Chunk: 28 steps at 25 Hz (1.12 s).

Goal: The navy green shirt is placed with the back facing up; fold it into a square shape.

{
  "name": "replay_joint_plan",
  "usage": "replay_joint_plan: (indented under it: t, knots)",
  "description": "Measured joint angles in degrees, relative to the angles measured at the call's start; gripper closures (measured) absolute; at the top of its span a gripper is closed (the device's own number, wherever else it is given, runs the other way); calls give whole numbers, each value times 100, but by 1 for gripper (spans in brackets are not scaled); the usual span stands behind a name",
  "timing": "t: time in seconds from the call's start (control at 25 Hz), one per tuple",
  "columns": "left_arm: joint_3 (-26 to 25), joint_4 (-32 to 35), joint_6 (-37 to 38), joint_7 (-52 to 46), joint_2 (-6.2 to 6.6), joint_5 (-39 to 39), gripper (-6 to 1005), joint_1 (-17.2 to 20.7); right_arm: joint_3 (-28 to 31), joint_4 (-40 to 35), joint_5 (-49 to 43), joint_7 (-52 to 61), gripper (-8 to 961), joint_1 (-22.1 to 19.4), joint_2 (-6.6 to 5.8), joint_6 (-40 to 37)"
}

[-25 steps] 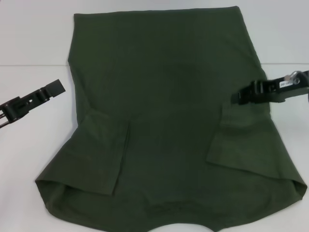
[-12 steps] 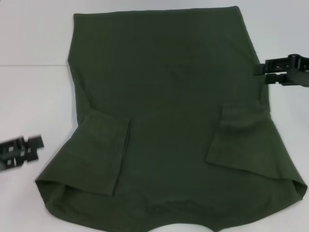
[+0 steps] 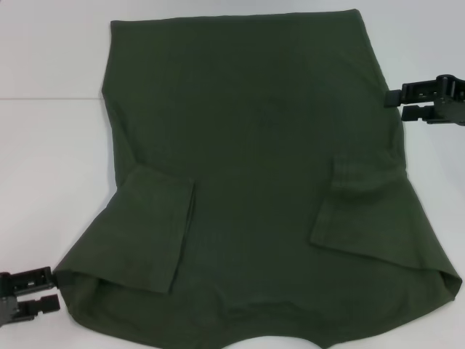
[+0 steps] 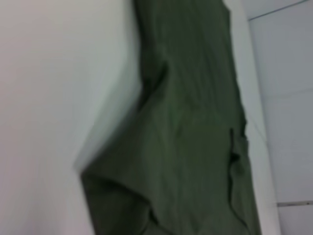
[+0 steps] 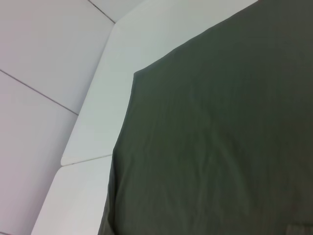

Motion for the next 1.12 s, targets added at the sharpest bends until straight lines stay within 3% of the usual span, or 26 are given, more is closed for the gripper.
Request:
replay_joint_plan:
  t: [0.52,1.12]
  knots:
    - [33,-30,-475,-414,-205,298,173,-10,19,1,20,-20,330,-68,4,-8]
    - [85,-222,-859,-540,-233,410,174,-118,91,8,31,-37,331,-188,-37,-16]
